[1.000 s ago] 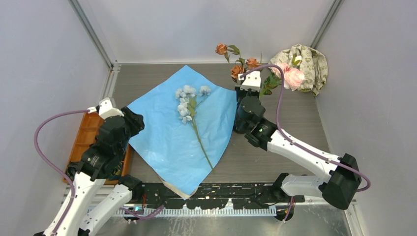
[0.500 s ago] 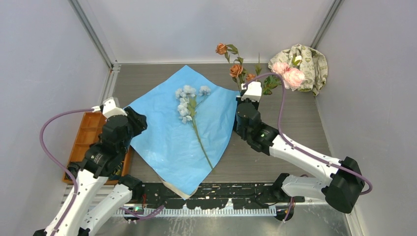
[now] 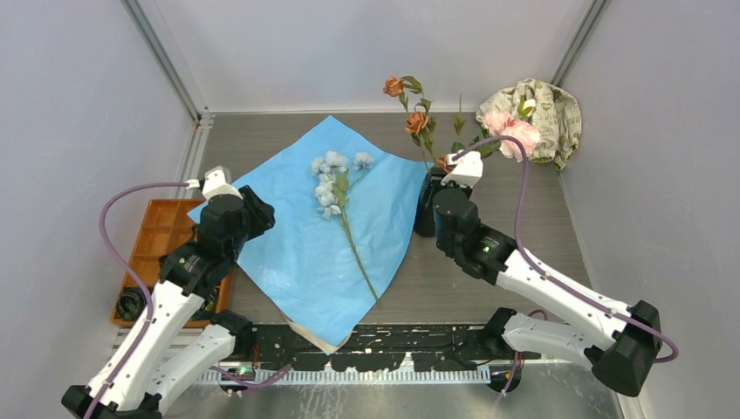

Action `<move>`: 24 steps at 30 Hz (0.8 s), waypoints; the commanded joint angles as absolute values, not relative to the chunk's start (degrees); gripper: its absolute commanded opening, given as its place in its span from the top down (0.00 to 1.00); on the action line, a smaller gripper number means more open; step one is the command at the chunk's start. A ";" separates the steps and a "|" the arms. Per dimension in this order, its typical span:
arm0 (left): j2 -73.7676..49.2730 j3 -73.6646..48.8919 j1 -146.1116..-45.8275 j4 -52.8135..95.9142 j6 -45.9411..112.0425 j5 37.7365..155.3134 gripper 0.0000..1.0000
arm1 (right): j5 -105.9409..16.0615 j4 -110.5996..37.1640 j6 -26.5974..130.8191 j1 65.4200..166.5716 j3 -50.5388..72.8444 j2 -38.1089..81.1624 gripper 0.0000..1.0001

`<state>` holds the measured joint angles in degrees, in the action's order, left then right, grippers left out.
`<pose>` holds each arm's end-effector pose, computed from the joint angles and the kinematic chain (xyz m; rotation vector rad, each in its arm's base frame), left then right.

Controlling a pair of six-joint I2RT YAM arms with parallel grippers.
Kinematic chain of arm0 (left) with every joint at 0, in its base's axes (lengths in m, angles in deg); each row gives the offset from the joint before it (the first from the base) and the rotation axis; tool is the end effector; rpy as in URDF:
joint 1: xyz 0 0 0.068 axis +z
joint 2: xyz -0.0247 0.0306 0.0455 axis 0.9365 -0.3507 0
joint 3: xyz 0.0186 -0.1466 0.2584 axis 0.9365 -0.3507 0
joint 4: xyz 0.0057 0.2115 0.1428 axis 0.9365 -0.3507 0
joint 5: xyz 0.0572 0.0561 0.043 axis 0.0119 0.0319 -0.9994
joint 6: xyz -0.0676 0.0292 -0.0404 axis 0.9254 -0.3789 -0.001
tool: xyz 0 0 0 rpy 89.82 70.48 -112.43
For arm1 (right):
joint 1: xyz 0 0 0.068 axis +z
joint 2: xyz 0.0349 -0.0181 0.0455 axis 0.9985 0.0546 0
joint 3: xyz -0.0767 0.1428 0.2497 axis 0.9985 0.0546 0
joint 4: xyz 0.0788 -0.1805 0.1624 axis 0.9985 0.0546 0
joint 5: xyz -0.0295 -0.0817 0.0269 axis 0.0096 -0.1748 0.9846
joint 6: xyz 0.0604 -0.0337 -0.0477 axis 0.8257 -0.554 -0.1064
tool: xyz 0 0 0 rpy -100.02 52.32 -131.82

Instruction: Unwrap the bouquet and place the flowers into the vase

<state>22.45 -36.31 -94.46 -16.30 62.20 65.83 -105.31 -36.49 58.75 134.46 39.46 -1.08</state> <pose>0.1515 -0.0397 0.3260 -0.5150 1.9717 -0.3198 0.1984 0.1303 0.3485 0.1424 1.6908 -0.0244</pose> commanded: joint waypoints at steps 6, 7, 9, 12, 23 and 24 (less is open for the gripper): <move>16.14 -36.66 -94.34 -10.08 63.57 71.77 0.53 | -98.08 -31.86 64.42 134.33 34.14 -12.91 0.44; 14.90 -36.53 -94.34 -9.62 63.53 72.53 0.53 | -97.43 -31.86 64.78 134.33 33.86 -14.19 0.43; 12.11 -36.06 -94.34 -8.79 63.23 74.09 0.52 | -96.00 -32.03 65.42 134.36 33.42 -17.17 0.42; 6.64 -34.63 -94.34 -7.15 62.66 76.07 0.52 | -94.24 -32.05 66.34 134.43 32.88 -21.40 0.40; -23.81 -19.31 -94.87 -3.21 63.76 84.91 0.57 | -92.19 -26.52 67.44 134.35 31.29 -31.35 0.38; -26.29 -17.74 -95.45 -3.68 64.28 84.95 0.57 | -92.29 -26.26 67.31 134.35 31.59 -31.94 0.38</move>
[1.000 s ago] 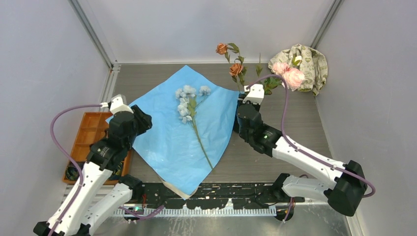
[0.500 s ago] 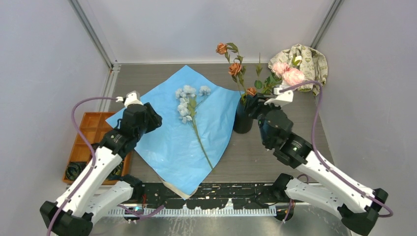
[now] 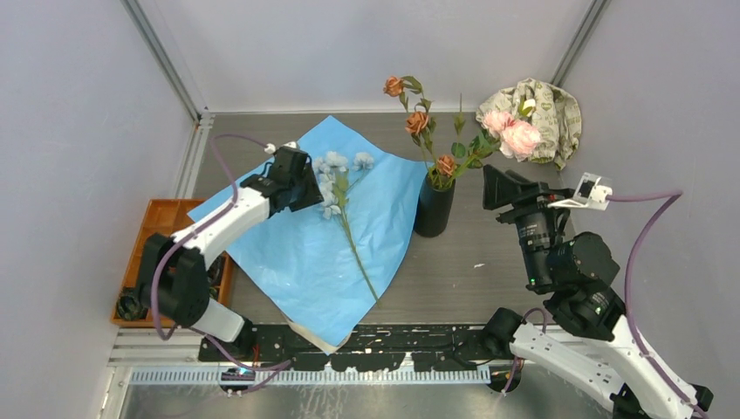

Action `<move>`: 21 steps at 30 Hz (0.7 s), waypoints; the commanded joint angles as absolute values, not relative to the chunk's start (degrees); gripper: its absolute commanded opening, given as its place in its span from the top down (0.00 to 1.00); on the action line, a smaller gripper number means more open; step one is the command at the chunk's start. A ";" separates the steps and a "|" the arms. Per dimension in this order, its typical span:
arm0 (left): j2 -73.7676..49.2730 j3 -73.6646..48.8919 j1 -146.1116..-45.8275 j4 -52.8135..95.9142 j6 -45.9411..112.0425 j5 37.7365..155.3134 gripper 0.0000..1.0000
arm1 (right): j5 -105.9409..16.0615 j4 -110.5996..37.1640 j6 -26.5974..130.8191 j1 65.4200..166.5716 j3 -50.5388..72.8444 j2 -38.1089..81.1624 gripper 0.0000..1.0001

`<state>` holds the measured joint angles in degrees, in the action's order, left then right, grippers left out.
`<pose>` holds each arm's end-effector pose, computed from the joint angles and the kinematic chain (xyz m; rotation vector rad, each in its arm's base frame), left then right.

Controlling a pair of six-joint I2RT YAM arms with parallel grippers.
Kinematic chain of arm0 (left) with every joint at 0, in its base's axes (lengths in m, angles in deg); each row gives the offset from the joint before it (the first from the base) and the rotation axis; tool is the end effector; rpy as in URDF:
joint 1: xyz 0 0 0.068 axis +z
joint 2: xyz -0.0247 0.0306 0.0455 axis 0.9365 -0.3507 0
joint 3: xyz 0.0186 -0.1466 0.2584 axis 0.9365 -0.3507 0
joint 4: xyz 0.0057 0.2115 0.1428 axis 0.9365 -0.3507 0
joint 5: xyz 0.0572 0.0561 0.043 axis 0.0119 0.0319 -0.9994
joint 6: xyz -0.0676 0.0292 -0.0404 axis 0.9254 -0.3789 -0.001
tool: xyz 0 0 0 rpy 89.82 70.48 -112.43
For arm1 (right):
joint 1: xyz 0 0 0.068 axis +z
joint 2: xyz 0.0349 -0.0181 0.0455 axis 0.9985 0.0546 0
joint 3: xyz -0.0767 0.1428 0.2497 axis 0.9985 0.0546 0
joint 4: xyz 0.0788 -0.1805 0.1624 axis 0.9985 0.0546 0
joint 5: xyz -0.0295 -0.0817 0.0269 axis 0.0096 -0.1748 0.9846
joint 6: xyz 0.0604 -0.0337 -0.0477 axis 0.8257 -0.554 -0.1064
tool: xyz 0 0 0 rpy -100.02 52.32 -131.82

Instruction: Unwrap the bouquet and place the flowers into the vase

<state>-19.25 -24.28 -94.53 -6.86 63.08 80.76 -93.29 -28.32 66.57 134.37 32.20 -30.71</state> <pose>0.2963 -0.1280 0.2563 -0.4114 2.4068 -0.3751 0.0890 0.0260 0.4482 0.3183 1.3348 0.5570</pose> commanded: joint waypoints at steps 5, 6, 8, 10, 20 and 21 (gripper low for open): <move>-34.61 -10.81 -100.95 -7.89 66.49 80.11 0.57 | -93.07 -24.96 66.13 134.33 32.42 -34.16 0.38; -35.80 -9.65 -102.11 -8.80 66.96 78.95 0.55 | -93.22 -24.85 65.79 134.28 32.65 -34.68 0.38; -38.56 -7.24 -104.10 -10.67 67.55 76.97 0.51 | -93.40 -24.94 65.17 134.33 33.40 -36.07 0.38; -40.85 -4.90 -105.59 -12.51 68.26 75.09 0.47 | -93.32 -25.07 64.75 134.33 34.21 -37.50 0.38; -44.04 0.63 -107.51 -19.60 70.40 66.00 0.45 | -93.12 -23.72 65.16 134.34 36.41 -42.80 0.35; -43.28 1.14 -107.52 -20.75 70.35 64.22 0.44 | -92.85 -23.75 65.42 134.33 36.50 -43.03 0.35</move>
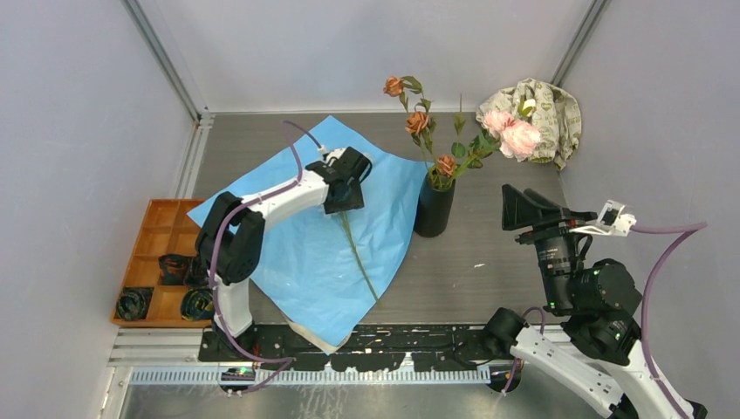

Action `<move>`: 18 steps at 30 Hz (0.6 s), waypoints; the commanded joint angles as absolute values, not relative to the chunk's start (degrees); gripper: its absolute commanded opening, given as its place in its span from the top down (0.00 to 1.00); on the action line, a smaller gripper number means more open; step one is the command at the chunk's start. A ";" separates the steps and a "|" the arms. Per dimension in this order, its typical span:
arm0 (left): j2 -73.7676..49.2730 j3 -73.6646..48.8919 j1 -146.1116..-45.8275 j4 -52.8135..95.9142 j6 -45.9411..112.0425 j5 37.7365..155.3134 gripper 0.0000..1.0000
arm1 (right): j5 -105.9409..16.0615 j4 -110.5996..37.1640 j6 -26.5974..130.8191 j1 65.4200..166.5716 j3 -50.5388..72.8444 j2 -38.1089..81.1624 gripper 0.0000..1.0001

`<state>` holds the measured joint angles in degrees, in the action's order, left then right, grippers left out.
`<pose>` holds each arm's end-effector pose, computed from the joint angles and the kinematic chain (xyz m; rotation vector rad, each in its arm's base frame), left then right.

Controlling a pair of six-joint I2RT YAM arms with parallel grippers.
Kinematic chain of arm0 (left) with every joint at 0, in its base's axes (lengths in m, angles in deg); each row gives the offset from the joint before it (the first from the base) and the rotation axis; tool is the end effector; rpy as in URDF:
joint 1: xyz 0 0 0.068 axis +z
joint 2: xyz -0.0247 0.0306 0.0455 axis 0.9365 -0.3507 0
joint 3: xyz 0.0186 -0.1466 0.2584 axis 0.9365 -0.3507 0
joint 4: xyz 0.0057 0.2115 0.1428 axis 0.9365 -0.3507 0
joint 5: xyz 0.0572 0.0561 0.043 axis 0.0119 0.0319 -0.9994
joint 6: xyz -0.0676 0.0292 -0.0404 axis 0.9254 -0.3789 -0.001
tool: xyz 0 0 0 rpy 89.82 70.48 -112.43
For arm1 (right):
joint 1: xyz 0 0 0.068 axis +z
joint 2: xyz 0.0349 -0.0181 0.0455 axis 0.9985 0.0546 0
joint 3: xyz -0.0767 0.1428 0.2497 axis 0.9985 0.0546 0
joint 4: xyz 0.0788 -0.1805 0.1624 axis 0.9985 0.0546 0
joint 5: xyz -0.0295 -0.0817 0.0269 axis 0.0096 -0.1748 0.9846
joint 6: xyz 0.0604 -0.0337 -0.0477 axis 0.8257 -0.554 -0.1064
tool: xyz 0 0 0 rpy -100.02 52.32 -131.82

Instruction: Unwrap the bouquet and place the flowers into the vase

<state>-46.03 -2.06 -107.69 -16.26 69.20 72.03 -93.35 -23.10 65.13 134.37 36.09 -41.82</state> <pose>0.3443 -0.2450 0.2053 -0.3058 2.5794 -0.1636 0.0587 -0.0071 0.4234 0.3160 1.3082 0.5548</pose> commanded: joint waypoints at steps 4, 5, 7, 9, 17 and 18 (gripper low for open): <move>-42.74 5.88 -107.35 -26.36 69.91 57.85 0.41 | -91.35 -23.05 66.42 134.37 36.19 -43.06 0.34; -43.35 7.33 -107.23 -27.51 69.97 57.06 0.40 | -91.08 -22.81 66.66 134.29 36.02 -42.91 0.33; -45.23 9.95 -107.12 -29.56 70.52 56.50 0.39 | -90.49 -22.32 67.02 134.35 35.71 -42.65 0.32; -47.66 12.22 -107.00 -31.88 71.80 55.30 0.38 | -89.92 -21.89 67.45 134.33 35.48 -42.42 0.31; -54.96 13.82 -107.10 -33.60 74.12 59.86 0.39 | -89.06 -19.87 68.28 134.33 34.93 -42.67 0.31; -54.65 12.61 -107.10 -33.00 74.39 60.09 0.39 | -89.22 -19.72 68.32 134.33 35.04 -42.81 0.31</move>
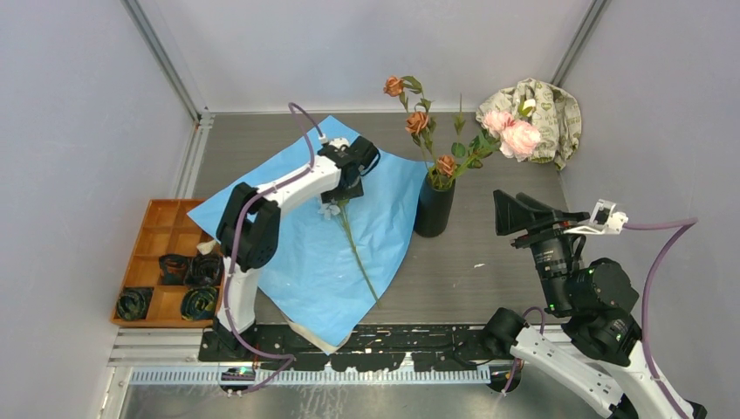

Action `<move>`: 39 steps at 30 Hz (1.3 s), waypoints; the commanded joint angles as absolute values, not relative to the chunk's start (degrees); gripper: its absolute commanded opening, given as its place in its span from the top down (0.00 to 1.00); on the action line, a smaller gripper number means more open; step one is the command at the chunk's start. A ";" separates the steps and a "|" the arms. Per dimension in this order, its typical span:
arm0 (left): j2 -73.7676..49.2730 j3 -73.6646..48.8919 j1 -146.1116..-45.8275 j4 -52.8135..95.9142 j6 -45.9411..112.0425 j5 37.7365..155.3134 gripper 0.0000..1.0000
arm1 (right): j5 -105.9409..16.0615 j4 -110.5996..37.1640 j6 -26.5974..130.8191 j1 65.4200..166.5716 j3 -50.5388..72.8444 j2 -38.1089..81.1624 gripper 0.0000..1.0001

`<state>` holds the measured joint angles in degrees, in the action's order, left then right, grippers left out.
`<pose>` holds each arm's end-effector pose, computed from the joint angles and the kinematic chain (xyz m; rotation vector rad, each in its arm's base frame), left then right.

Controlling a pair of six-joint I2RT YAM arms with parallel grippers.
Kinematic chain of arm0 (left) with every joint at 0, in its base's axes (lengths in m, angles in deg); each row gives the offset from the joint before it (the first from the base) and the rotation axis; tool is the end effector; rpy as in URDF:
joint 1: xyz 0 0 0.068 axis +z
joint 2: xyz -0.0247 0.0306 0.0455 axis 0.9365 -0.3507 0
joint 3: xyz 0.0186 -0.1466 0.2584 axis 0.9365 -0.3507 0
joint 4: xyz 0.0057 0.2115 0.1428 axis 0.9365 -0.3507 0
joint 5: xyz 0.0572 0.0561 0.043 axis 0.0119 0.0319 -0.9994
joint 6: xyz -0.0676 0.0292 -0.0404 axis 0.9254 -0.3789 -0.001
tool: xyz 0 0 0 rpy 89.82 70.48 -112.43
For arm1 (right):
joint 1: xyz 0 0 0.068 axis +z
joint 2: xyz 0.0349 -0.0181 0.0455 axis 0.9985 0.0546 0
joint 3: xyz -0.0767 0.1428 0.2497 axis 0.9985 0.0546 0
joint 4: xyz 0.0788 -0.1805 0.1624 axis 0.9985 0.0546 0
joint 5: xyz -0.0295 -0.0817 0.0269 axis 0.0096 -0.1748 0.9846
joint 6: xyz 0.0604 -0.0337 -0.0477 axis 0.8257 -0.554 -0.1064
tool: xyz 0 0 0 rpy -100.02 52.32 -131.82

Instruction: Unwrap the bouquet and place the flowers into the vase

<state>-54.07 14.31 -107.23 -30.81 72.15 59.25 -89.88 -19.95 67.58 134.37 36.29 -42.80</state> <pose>0.3761 -0.2462 0.2240 -0.4066 2.4949 0.1360 0.0564 -0.0045 0.4166 0.2772 1.3420 0.6090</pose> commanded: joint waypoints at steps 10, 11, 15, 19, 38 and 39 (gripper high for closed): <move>-57.29 11.22 -107.03 -31.09 73.77 60.78 0.39 | -89.49 -19.40 68.76 134.33 35.56 -43.17 0.31; -57.78 11.20 -107.07 -30.98 73.74 61.02 0.39 | -89.49 -19.22 68.76 134.33 35.55 -43.20 0.31; -59.51 10.75 -107.04 -30.11 73.45 62.03 0.43 | -89.82 -18.84 68.99 134.32 35.70 -43.46 0.31; -60.38 10.51 -106.98 -29.31 73.09 62.75 0.61 | -89.63 -18.77 69.28 134.33 35.75 -43.38 0.31; -35.05 5.02 -107.35 -19.12 65.92 61.73 1.00 | -88.69 -17.21 70.85 134.32 34.77 -42.43 0.31; -33.39 5.53 -107.45 -18.67 65.31 61.59 1.00 | -88.77 -17.08 70.87 134.33 34.68 -42.56 0.31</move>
